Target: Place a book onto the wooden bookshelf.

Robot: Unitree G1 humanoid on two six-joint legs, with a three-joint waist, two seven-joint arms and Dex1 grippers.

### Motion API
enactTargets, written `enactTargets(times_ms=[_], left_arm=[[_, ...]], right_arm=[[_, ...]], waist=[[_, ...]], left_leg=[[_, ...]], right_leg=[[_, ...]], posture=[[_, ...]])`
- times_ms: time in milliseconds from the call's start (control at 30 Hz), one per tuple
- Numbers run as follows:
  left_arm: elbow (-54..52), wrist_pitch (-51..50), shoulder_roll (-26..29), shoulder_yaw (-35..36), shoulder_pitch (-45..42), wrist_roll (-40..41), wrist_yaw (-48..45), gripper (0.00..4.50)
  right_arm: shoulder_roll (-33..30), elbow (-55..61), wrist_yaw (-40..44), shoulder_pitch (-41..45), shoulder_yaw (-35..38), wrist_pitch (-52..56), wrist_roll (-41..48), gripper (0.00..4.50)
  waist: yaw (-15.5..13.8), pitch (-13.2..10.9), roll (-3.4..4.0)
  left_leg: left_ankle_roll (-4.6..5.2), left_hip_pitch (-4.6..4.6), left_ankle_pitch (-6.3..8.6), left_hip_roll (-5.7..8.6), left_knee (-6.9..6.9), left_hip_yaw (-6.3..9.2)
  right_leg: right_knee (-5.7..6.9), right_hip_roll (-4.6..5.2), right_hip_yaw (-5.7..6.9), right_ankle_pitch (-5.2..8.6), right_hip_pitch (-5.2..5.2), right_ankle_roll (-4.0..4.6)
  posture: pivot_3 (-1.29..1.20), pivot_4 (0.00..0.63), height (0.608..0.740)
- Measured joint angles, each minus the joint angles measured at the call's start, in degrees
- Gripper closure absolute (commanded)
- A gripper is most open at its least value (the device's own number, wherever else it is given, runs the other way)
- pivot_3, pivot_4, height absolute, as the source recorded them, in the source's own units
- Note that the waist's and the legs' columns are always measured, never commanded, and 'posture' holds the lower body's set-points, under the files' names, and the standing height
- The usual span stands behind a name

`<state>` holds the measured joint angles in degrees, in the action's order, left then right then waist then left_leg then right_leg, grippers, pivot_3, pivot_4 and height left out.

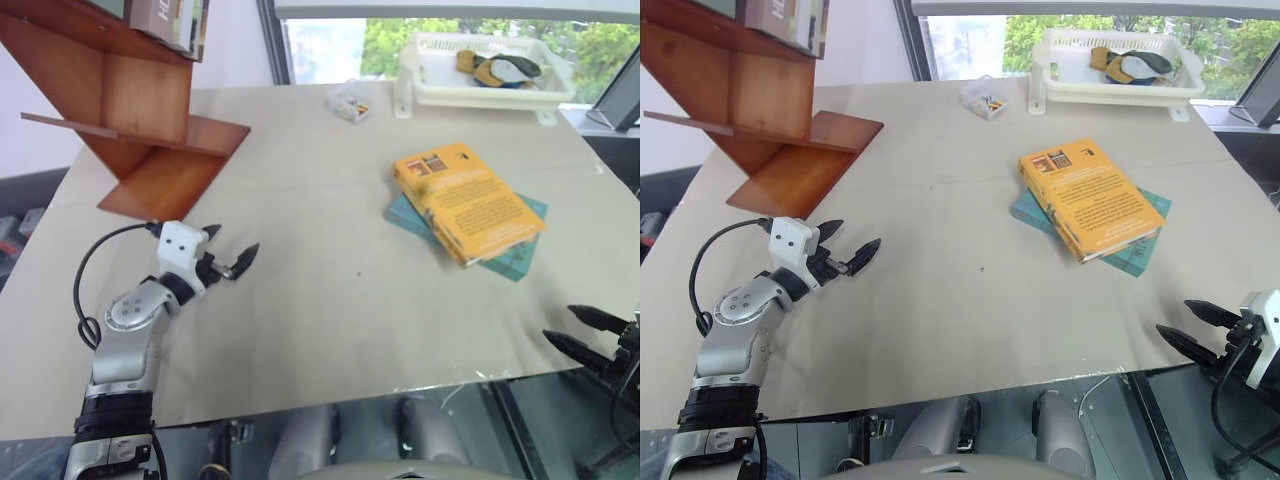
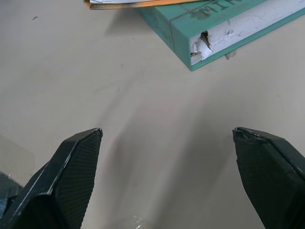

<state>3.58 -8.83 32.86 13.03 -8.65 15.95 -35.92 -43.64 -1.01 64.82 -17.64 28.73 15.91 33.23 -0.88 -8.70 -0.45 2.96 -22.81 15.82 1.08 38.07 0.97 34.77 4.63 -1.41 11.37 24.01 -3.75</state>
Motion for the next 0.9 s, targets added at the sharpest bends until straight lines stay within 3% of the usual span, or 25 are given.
enactTargets(times_ms=[900], left_arm=[[0.6,-0.4,2.2,-0.1,-0.7,0.1,-6.0,0.04]], right_arm=[[1.4,-1.3,-4.7,2.2,1.4,-4.6,-2.2,0.00]], waist=[[0.0,0.0,-0.01]], left_leg=[[0.01,0.10,-0.02,0.06,0.25,-0.01]], right_leg=[[0.12,-0.41,0.29,-0.06,-0.18,-0.11]], posture=[[0.00,0.150,0.740]])
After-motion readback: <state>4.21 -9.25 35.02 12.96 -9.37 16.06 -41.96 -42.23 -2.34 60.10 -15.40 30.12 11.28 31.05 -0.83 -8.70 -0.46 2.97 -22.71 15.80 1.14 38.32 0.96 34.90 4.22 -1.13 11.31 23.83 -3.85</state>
